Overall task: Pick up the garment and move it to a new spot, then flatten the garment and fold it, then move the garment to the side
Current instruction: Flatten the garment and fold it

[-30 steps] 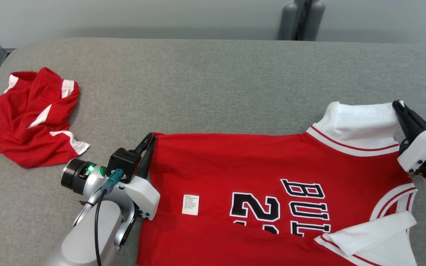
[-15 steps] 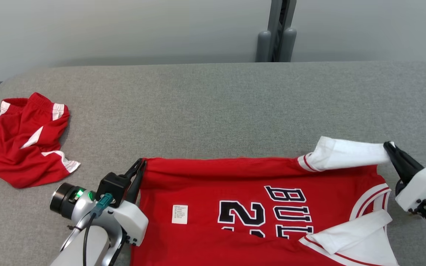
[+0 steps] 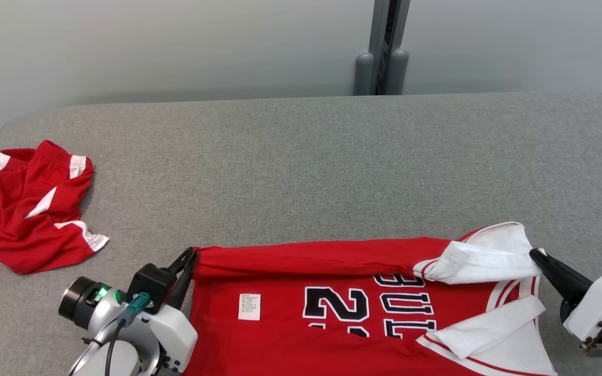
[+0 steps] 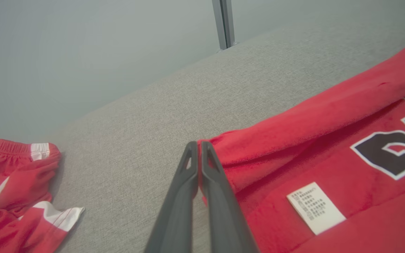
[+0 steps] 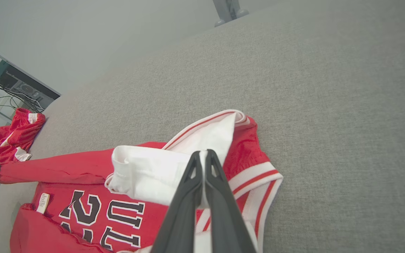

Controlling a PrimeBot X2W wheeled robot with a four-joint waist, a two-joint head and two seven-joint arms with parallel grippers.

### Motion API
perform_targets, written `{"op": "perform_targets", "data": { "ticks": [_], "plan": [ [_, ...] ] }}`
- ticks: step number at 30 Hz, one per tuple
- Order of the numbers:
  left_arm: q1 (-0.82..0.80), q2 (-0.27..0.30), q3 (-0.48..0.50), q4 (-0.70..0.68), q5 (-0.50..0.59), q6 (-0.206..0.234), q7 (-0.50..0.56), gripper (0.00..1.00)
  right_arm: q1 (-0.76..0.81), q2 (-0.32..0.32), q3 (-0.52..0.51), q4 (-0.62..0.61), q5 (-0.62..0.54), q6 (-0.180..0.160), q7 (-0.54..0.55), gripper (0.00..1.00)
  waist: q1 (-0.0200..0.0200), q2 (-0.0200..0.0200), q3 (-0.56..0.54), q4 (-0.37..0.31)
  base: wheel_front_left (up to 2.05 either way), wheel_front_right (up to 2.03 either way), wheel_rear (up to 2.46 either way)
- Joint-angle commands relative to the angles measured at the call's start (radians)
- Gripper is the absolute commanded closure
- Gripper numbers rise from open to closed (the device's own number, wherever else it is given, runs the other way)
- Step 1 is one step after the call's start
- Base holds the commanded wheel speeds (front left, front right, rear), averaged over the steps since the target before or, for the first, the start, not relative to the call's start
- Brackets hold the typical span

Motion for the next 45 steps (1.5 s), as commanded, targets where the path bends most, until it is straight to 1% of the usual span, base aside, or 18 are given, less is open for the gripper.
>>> {"op": "perform_targets", "data": {
  "ticks": [1,8,15,22,27,32,40,41,42,43,45],
  "plan": [
    [0.011,0.016,0.001,-0.005,-0.003,-0.004,0.002,1.00,0.012,-0.012,-0.012,-0.010,0.007,0.000,0.009,1.00,0.0000,0.0000,0.000,-0.001,0.00,0.00,0.00],
    [0.030,0.048,-0.020,-0.045,0.002,-0.017,0.033,1.00,0.073,-0.038,-0.054,-0.067,0.020,0.000,0.079,1.00,0.0000,0.0000,-0.001,0.000,0.00,0.00,0.00],
    [0.051,0.084,-0.045,-0.090,0.012,-0.028,0.068,1.00,0.131,-0.055,-0.097,-0.118,0.027,0.000,0.175,1.00,0.0000,0.0000,-0.003,0.002,0.00,0.00,0.00],
    [0.071,0.114,-0.073,-0.127,0.015,-0.047,0.106,1.00,0.177,-0.052,-0.153,-0.151,0.008,0.000,0.251,1.00,0.0000,0.0000,-0.004,0.001,0.00,0.00,0.00],
    [0.072,0.136,-0.094,-0.137,0.027,-0.057,0.126,1.00,0.206,-0.041,-0.198,-0.166,-0.012,0.000,0.299,1.00,0.0000,0.0000,-0.001,0.002,0.00,0.00,0.00],
    [0.070,0.140,-0.106,-0.141,0.028,-0.065,0.136,1.00,0.226,-0.026,-0.238,-0.172,-0.037,0.000,0.333,1.00,0.0000,0.0000,0.003,0.002,0.00,0.00,0.00],
    [0.066,0.143,-0.118,-0.140,0.021,-0.068,0.145,1.00,0.263,0.023,-0.313,-0.183,-0.089,0.000,0.409,1.00,0.0000,0.0000,0.009,0.004,0.00,0.00,0.00],
    [0.065,0.140,-0.112,-0.139,0.023,-0.053,0.138,0.89,0.269,0.033,-0.330,-0.173,-0.095,0.000,0.419,0.58,0.0000,0.0000,0.010,0.004,0.00,0.00,0.00],
    [0.064,0.137,-0.106,-0.136,0.026,-0.040,0.132,0.10,0.282,0.053,-0.353,-0.143,-0.077,0.000,0.442,0.00,0.0000,0.0000,0.009,0.004,0.00,0.00,0.00],
    [0.066,0.134,-0.107,-0.133,0.025,-0.037,0.131,0.00,0.283,0.066,-0.371,-0.127,-0.081,0.000,0.463,0.00,0.0000,0.0000,0.009,0.004,0.00,0.00,0.00],
    [0.064,0.134,-0.109,-0.131,0.026,-0.033,0.133,0.00,0.271,0.086,-0.406,-0.138,-0.099,0.001,0.488,0.00,0.0000,0.0000,0.008,0.003,0.00,0.00,0.00]
  ]
}}
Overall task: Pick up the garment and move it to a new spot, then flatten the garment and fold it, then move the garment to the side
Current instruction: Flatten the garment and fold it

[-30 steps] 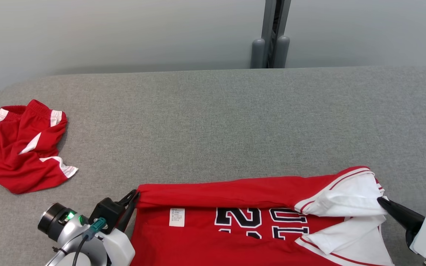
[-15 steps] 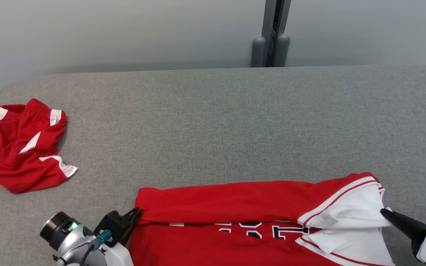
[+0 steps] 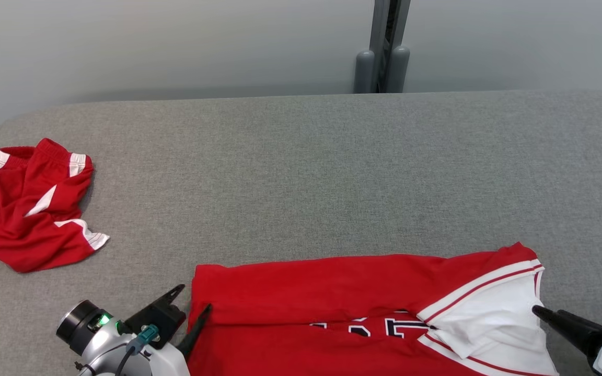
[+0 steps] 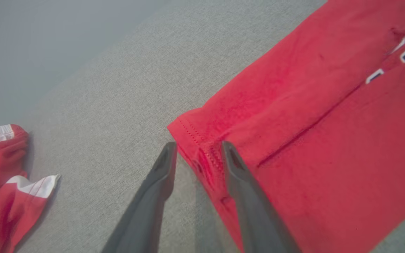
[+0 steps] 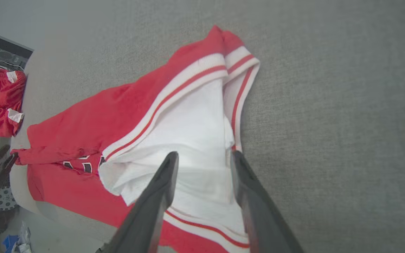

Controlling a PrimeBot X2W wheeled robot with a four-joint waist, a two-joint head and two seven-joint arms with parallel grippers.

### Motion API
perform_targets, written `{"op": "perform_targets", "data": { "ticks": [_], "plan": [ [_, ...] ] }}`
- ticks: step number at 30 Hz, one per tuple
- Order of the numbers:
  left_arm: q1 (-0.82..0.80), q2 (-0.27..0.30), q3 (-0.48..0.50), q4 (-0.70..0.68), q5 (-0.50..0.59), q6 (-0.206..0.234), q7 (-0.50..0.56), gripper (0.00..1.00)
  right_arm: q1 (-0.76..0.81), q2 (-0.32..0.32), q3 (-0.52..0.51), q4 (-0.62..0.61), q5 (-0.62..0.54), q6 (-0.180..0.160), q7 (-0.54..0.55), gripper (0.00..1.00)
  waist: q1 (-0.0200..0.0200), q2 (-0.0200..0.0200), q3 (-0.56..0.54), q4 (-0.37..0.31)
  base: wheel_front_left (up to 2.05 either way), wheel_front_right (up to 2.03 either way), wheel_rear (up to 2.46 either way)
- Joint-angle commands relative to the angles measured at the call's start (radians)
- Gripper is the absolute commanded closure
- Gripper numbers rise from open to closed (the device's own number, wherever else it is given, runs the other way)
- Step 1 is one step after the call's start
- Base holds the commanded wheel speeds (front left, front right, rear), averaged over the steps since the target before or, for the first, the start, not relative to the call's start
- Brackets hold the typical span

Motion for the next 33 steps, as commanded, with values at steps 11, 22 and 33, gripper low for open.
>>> {"op": "perform_targets", "data": {
  "ticks": [11,22,33],
  "plan": [
    [-0.027,-0.016,0.092,-0.050,-0.051,0.101,-0.052,0.00,-0.027,0.101,-0.175,-0.128,-0.215,0.002,-0.100,0.00,0.0000,-0.0001,-0.014,-0.003,0.00,0.00,0.00],
    [0.024,-0.152,0.257,-0.116,-0.159,0.194,-0.221,0.00,-0.024,0.174,-0.163,-0.096,-0.428,0.002,-0.465,0.00,0.0000,-0.0001,-0.021,-0.018,0.00,0.00,0.00],
    [0.172,-0.353,0.484,-0.231,0.034,0.145,-0.227,0.00,0.006,0.220,-0.091,0.048,-0.512,0.002,-0.741,0.00,0.0000,-0.0001,-0.010,-0.045,0.00,0.00,0.00]
  ]
}}
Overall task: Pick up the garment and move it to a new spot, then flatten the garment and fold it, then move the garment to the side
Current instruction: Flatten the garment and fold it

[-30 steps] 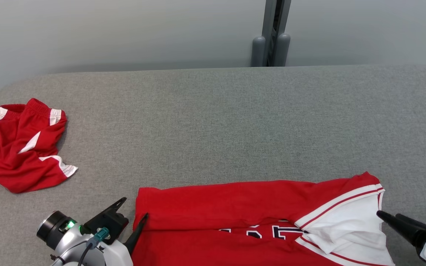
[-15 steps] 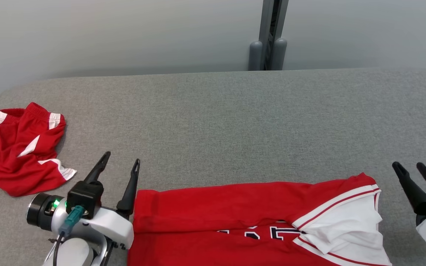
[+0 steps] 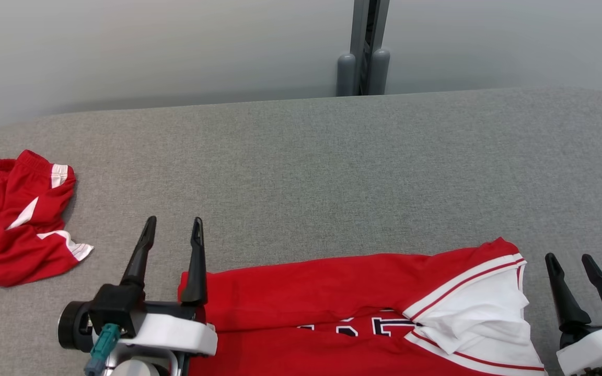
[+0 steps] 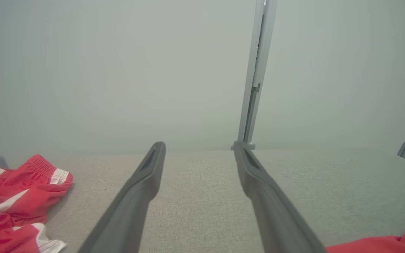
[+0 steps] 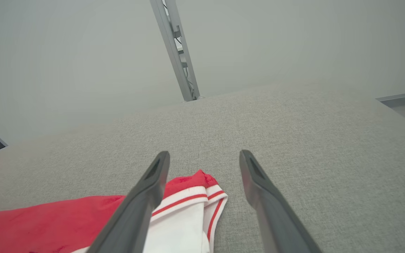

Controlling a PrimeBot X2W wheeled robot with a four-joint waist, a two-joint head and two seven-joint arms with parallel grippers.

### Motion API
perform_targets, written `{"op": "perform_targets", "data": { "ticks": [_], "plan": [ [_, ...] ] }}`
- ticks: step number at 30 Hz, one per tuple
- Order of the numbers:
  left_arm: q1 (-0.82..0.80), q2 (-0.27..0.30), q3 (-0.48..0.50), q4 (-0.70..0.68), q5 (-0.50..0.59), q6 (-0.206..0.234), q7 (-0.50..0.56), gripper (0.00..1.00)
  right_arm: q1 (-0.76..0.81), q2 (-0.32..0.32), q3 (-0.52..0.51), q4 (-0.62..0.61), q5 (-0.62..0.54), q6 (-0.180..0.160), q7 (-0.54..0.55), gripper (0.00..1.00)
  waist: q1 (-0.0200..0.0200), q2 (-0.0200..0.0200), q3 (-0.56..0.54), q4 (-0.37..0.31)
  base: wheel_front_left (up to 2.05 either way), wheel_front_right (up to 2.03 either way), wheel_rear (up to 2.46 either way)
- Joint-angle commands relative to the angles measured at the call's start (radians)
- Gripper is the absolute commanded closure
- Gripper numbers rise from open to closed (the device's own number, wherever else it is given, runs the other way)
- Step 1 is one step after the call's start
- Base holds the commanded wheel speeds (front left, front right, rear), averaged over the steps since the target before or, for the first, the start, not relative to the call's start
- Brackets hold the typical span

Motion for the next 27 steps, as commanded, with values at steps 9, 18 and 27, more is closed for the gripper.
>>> {"op": "perform_targets", "data": {
  "ticks": [9,18,27],
  "plan": [
    [0.036,-0.055,0.075,0.018,0.130,-0.104,-0.003,0.00,-0.021,-0.011,0.030,0.072,0.039,0.002,-0.033,0.00,0.0000,0.0000,0.006,-0.003,0.00,0.00,0.00],
    [0.028,-0.084,0.104,0.040,0.179,-0.159,-0.003,0.00,-0.013,0.005,0.104,0.163,0.155,0.002,0.039,0.00,0.0000,0.0000,0.016,0.014,0.00,0.00,0.00],
    [0.017,-0.092,0.125,0.045,0.209,-0.182,-0.003,0.00,-0.039,0.008,0.188,0.268,0.228,0.002,0.076,0.00,0.0000,0.0000,0.028,0.030,0.00,0.00,0.00]
  ]
}}
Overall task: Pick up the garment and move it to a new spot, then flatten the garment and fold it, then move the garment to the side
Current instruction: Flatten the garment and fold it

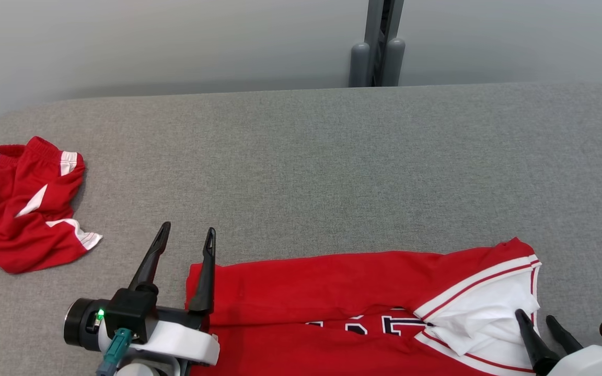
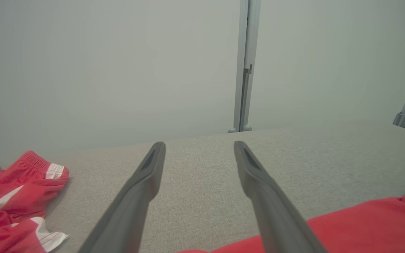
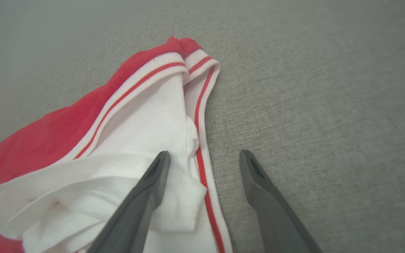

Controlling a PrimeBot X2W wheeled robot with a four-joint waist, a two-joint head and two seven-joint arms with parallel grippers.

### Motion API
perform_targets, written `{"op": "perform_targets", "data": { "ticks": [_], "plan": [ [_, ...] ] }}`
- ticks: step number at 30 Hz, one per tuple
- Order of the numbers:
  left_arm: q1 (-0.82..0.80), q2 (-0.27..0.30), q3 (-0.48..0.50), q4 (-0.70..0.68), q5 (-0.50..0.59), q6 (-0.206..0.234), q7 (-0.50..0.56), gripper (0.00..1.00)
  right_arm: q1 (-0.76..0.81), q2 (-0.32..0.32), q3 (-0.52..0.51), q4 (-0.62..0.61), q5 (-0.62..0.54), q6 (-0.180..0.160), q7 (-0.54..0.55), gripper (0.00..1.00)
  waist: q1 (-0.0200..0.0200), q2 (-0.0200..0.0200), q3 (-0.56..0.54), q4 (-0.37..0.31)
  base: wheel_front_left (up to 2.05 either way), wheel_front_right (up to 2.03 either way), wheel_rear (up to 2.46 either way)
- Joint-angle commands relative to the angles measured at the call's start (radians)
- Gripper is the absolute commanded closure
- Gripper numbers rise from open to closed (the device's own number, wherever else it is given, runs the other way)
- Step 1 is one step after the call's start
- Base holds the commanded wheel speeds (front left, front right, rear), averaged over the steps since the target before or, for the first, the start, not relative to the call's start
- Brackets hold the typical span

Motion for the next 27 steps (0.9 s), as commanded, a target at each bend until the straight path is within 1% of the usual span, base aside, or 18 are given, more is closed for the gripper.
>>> {"op": "perform_targets", "data": {
  "ticks": [1,7,8,9,10,11,13,14,20,27],
  "plan": [
    [-0.012,0.003,0.009,-0.001,0.007,-0.005,-0.003,0.00,-0.005,0.005,0.014,0.014,0.015,0.002,0.003,0.00,0.0000,0.0000,0.000,0.002,0.00,0.00,0.00],
    [-0.009,0.001,0.017,-0.002,0.019,-0.011,-0.003,0.00,-0.016,0.022,0.087,0.025,0.071,0.002,-0.002,0.00,0.0000,0.0000,-0.001,0.009,0.00,0.00,0.00],
    [-0.009,0.001,0.017,-0.002,0.019,-0.011,-0.003,0.00,-0.016,0.022,0.087,0.025,0.071,0.002,-0.002,0.00,0.0000,0.0000,-0.001,0.009,0.00,0.00,0.00],
    [-0.007,0.000,0.021,-0.003,0.019,-0.013,-0.003,0.00,-0.018,0.019,0.110,0.024,0.088,0.002,-0.005,0.02,0.0000,0.0000,-0.002,0.010,0.00,0.00,0.00],
    [-0.007,0.000,0.021,-0.003,0.019,-0.013,-0.003,0.00,-0.018,0.019,0.110,0.024,0.088,0.002,-0.005,0.02,0.0000,0.0000,-0.002,0.010,0.00,0.00,0.00],
    [-0.007,-0.001,0.022,-0.003,0.020,-0.013,-0.003,0.00,-0.019,0.016,0.119,0.024,0.095,0.002,-0.009,0.44,0.0000,0.0000,-0.001,0.010,0.00,0.00,0.00],
    [-0.007,-0.001,0.025,-0.003,0.020,-0.014,-0.003,0.00,-0.026,0.010,0.135,0.027,0.110,0.002,-0.014,0.82,0.0000,0.0000,-0.001,0.010,0.00,0.00,0.00],
    [-0.007,-0.001,0.026,-0.003,0.020,-0.015,-0.003,0.00,-0.031,0.007,0.142,0.026,0.115,0.002,-0.021,1.00,0.0000,0.0000,-0.001,0.011,0.00,0.00,0.00],
    [-0.013,-0.002,0.029,-0.003,0.019,-0.015,-0.003,0.00,-0.070,-0.024,0.152,0.017,0.158,0.001,-0.067,1.00,0.0000,0.0000,0.003,0.011,0.00,0.00,0.00],
    [-0.017,-0.002,0.023,-0.001,0.016,-0.012,-0.003,0.00,-0.122,-0.077,0.143,0.048,0.185,0.001,-0.098,1.00,0.0000,0.0000,0.005,0.013,0.00,0.00,0.00]
  ]
}}
